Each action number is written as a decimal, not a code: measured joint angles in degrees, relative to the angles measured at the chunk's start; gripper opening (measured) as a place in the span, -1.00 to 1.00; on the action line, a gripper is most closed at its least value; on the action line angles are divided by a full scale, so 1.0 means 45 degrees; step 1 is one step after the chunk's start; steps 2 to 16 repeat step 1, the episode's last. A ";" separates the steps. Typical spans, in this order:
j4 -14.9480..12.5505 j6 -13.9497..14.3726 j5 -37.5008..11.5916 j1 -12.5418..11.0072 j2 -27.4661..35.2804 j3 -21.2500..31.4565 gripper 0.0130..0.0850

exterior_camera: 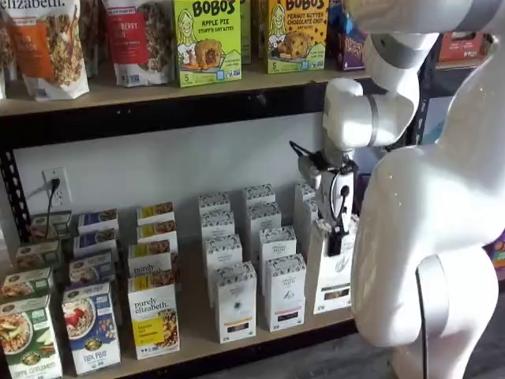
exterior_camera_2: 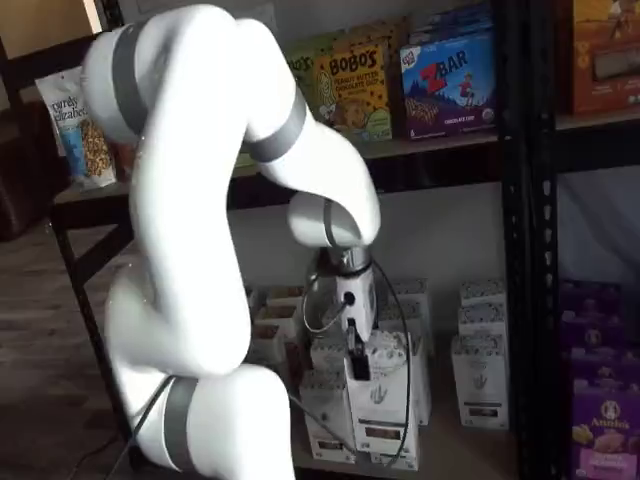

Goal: Pick up the white box with a green strip in the middle, on the bottom shelf, the sixth box from the left

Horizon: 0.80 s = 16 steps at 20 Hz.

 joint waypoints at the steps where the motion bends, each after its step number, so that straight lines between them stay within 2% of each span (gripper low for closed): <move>1: 0.0057 0.0046 0.0231 0.0085 -0.0301 0.0035 0.11; 16: 0.0057 0.0046 0.0231 0.0085 -0.0301 0.0035 0.11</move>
